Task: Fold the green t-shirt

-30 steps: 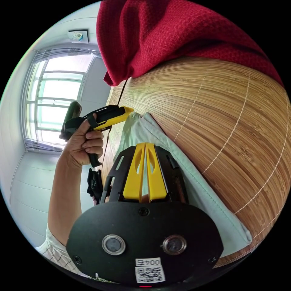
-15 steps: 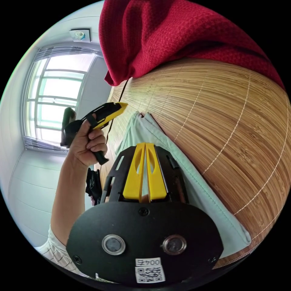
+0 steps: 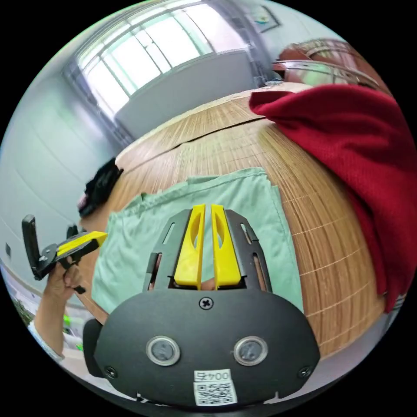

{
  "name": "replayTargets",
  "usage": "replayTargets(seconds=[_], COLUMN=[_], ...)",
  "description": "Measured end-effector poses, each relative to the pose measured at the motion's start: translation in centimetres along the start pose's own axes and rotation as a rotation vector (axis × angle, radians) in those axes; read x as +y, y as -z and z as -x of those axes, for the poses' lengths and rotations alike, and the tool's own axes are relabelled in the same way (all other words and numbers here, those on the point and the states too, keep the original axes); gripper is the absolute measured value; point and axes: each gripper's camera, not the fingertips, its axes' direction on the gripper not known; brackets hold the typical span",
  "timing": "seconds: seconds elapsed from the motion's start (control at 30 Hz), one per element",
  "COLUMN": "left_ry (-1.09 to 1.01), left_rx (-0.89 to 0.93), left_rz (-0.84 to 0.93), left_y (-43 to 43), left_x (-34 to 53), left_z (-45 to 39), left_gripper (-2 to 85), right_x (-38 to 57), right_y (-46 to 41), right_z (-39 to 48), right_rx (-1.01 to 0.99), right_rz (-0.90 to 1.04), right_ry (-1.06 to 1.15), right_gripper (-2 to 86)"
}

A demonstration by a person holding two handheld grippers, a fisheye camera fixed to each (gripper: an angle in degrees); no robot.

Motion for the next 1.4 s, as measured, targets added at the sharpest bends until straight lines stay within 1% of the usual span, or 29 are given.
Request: replayTargets(seconds=[0.07,0.1,0.17,0.27,0.33,0.47,0.53,0.6,0.73,0.8,0.9,0.93,0.97,1.0,1.03,1.1,1.17,1.2,1.27,1.33,1.4], left_ry=[0.053,0.089,0.121,0.098,0.084,0.009,-0.029,-0.029,0.065,0.088,0.081,0.084,0.105,0.134,0.152,0.25,0.316,0.345,0.38,0.373,0.343], left_rx=[-0.009,-0.009,0.0,-0.059,-0.091,-0.131,-0.167,-0.183,-0.093,-0.055,-0.058,-0.062,-0.074,-0.092,-0.104,-0.132,-0.099,-0.05,-0.013,-0.04,-0.038], left_rz=[0.025,0.027,0.019,0.039,0.058,0.135,0.098,0.06,0.033,0.034,0.062,0.062,0.011,-0.039,-0.05,-0.03,0.039,-0.021,-0.034,-0.022,-0.073], left_y=[1.6,2.4,3.2,3.2,2.8,1.4,1.6,2.1,3.0,3.5,4.7,5.1,6.5,7.7,8.2,8.5,7.5,7.7,8.0,8.6,10.1], left_x=[4.6,7.0,9.9,12.5,13.3,14.7,15.7,17.1,18.5,19.1,19.5,19.6,20.1,20.9,21.4,23.4,25.0,26.1,26.8,26.6,26.3], left_z=[1.4,2.0,2.2,1.2,0.4,-1.6,-2.5,-3.0,-1.7,-1.1,-1.5,-1.5,-1.6,-1.4,-1.1,0.8,2.3,2.8,3.0,2.1,0.0], left_gripper=[0.5,0.5,0.5,0.6,0.5,0.4,0.3,0.2,0.2,0.2,0.1,0.1,0.1,0.1,0.1,0.1,0.1,0.1,0.1,0.1,0.1], right_x=[1.5,2.0,4.3,8.3,10.0,11.6,11.8,12.0,12.8,12.8,12.0,11.5,11.1,11.0,10.9,10.8,10.8,10.9,11.4,11.4,11.5], right_y=[0.3,0.4,0.9,0.8,-0.1,-3.0,-3.3,-3.3,-2.8,-2.3,-0.2,1.4,3.7,4.9,7.0,9.5,11.4,11.6,12.2,14.3,17.2], right_z=[4.8,5.9,10.0,13.8,15.3,17.6,18.5,18.8,18.8,18.2,15.8,14.1,11.8,10.6,7.8,3.3,-3.4,-4.9,-9.4,-11.8,-14.7], right_rx=[0.121,0.147,0.245,0.376,0.417,0.416,0.442,0.45,0.479,0.473,0.397,0.355,0.31,0.288,0.25,0.214,0.144,0.136,0.087,0.04,-0.028], right_rz=[0.075,0.089,0.17,0.196,0.251,0.383,0.382,0.367,0.318,0.297,0.251,0.23,0.166,0.136,0.091,0.053,0.066,0.073,0.12,0.097,0.04], right_ry=[0.109,0.125,0.211,0.307,0.359,0.482,0.531,0.531,0.586,0.571,0.484,0.423,0.334,0.29,0.214,0.112,-0.027,-0.055,-0.07,-0.079,-0.132], right_gripper=[5.1,5.3,6.2,4.9,3.9,0.6,0.0,-0.3,-0.5,-0.6,-0.6,-0.7,-0.7,-0.7,-0.7,-0.7,-0.5,-0.4,0.3,2.3,5.1])
